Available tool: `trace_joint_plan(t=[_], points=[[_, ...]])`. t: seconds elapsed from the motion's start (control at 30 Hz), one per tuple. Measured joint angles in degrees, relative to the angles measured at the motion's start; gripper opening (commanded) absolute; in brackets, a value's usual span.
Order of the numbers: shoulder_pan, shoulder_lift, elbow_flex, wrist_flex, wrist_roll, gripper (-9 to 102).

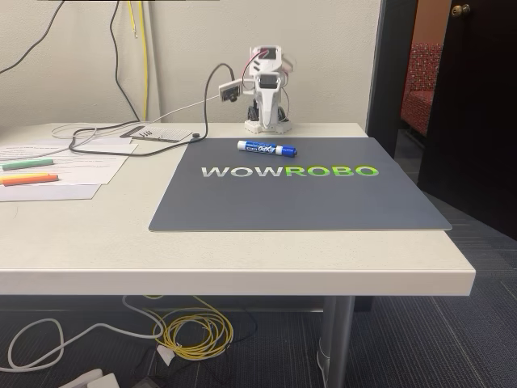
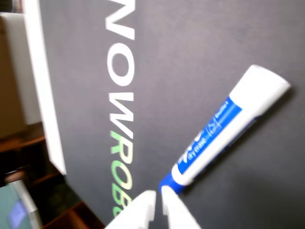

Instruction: Pick up the blue marker.

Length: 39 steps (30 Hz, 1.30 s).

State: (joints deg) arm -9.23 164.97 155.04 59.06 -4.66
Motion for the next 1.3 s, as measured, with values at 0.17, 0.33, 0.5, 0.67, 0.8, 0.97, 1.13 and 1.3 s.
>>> trace_joint_plan(t=[0.17, 0.33, 0.5, 0.67, 0.8, 0.97, 1.13, 1.3], points=[[1.41, -22.24, -22.5, 12.39, -2.46, 0], [6.68, -29.53, -30.23, 17.84, -6.59, 0], [6.77, -36.65, -30.76, 16.52, -9.14, 0], [7.21, -38.58, -30.23, 15.47, -10.46, 0], [6.42, -40.17, -30.23, 15.38, -6.15, 0], [5.71, -40.69, -30.23, 15.38, -1.41, 0], [5.27, -41.48, -30.23, 14.33, 8.7, 0], [3.96, -42.98, -30.06, 14.33, 15.47, 0]])
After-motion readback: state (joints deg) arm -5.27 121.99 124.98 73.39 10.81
